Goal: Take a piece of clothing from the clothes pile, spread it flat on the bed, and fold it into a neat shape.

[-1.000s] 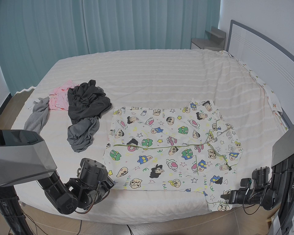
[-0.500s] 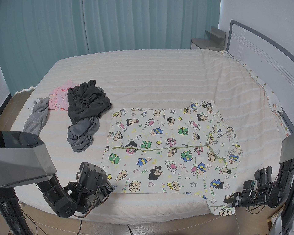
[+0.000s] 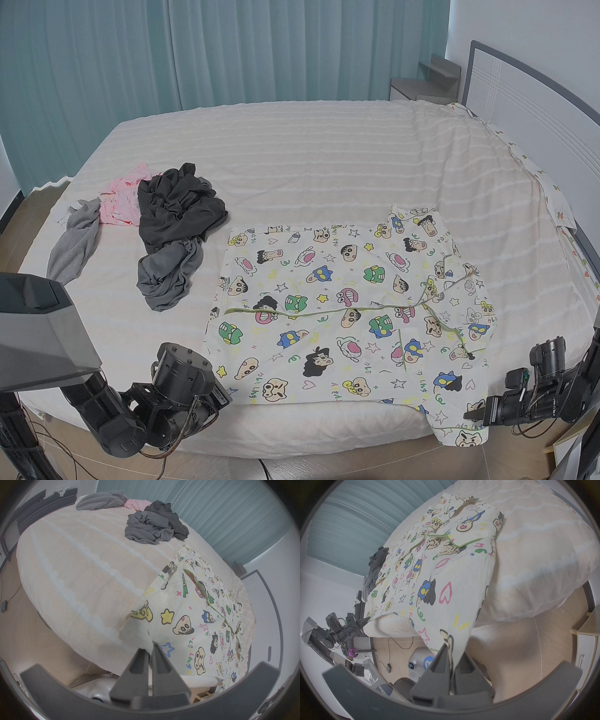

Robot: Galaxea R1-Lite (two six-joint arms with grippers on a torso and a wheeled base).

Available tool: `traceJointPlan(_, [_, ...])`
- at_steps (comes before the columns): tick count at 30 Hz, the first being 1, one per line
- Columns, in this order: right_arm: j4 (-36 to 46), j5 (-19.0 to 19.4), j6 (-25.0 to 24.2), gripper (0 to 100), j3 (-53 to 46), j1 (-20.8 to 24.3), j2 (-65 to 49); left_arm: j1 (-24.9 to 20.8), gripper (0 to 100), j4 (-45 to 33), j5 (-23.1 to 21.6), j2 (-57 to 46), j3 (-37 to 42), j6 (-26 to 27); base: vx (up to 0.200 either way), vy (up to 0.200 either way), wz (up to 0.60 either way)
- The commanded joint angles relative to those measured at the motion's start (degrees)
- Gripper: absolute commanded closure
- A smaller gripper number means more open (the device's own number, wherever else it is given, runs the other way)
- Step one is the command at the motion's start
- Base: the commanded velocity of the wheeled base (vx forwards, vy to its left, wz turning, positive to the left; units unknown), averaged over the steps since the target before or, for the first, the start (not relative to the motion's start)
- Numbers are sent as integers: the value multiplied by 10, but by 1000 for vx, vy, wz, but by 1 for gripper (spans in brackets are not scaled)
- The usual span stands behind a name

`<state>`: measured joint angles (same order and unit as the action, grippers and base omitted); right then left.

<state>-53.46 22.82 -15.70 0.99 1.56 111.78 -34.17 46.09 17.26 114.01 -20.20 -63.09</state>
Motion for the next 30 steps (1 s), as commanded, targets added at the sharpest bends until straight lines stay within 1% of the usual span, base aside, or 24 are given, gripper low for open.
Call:
traceJointPlan(1, [21, 0, 1, 100, -10, 0, -37, -10, 100, 0, 1, -5, 15, 0, 0, 0, 0])
traceJointPlan(8, [68, 0, 11, 100, -10, 0, -58, -34, 100, 0, 2, -5, 37, -1, 0, 0, 0])
traceJointPlan(11, [96, 0, 12, 100, -10, 0, -74, -40, 100, 0, 8, -5, 40, -3, 0, 0, 0])
traceJointPlan(14, [121, 0, 23, 100, -10, -1, -83, -47, 100, -1, 8, -6, 48, -4, 0, 0, 0])
traceJointPlan(17, [133, 1, 26, 100, -10, -1, -90, -51, 100, 1, 8, -11, 55, -4, 0, 0, 0])
traceJointPlan(20, [127, 17, 24, 100, -10, -1, -112, -51, 100, 1, 9, -19, 49, -2, 0, 0, 0])
traceJointPlan(22, [127, 30, 18, 100, -7, -1, -134, -51, 100, 1, 9, -32, 44, 0, 0, 0, 0])
traceJointPlan(26, [128, 38, 7, 100, 12, -16, -166, -51, 100, -3, 8, -59, 23, 1, 0, 0, 0])
traceJointPlan(30, [128, 45, -43, 100, 48, -21, -191, -46, 100, -9, 8, -65, -13, 27, 0, 0, 0])
